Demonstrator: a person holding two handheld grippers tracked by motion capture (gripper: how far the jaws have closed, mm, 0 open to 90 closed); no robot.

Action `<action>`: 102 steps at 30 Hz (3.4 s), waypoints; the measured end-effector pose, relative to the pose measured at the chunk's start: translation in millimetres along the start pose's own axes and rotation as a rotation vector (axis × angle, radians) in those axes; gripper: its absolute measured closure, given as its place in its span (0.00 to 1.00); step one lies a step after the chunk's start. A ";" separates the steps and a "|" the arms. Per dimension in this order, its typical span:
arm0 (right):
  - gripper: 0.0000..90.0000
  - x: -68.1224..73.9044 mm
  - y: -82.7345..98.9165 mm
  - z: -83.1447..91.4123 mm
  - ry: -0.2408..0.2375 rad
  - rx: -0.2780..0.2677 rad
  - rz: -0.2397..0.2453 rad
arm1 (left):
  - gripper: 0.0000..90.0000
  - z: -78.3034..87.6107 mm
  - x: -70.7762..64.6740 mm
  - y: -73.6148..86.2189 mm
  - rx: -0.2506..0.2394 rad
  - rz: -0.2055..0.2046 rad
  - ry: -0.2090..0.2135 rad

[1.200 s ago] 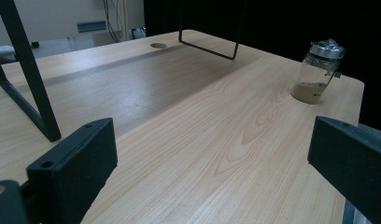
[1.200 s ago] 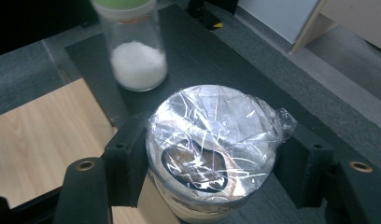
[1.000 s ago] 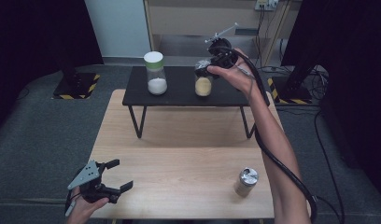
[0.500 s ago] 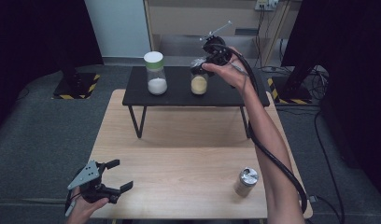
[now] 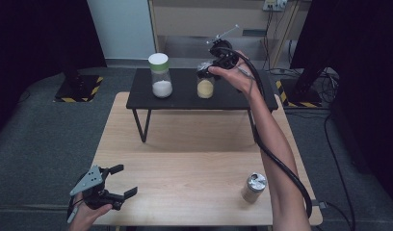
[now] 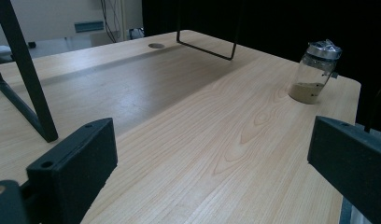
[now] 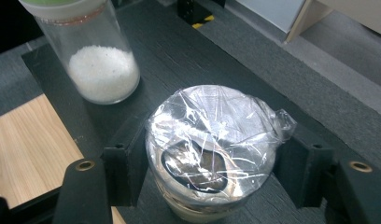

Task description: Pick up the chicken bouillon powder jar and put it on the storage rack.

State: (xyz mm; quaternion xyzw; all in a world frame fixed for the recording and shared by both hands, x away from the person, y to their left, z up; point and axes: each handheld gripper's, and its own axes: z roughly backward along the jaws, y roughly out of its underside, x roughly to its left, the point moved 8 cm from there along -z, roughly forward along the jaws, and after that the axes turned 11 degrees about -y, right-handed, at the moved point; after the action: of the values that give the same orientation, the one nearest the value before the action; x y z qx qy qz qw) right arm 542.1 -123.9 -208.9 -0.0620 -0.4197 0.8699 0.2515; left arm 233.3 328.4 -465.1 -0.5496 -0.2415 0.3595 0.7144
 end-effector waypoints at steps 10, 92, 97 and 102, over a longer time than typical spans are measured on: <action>0.34 -1.7 6.4 1.4 -0.015 -0.037 0.007 | 0.01 -0.6 -0.7 -0.3 0.005 -0.004 0.001; 0.08 65.5 176.8 150.0 0.005 -0.399 0.146 | 0.01 -1.1 -1.9 -0.8 0.009 -0.007 -0.013; 0.06 73.1 196.2 158.9 -0.005 -0.406 0.156 | 0.01 -0.6 -1.7 -0.8 0.005 -0.005 -0.015; 0.05 82.6 215.5 166.2 -0.003 -0.418 0.164 | 0.01 -0.3 -1.3 -0.7 0.002 -0.001 -0.016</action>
State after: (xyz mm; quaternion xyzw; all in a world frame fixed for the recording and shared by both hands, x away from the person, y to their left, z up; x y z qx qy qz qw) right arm 334.5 -312.0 -258.0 -0.1453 -0.5847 0.7817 0.1612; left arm 232.9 327.1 -464.4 -0.5459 -0.2473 0.3636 0.7132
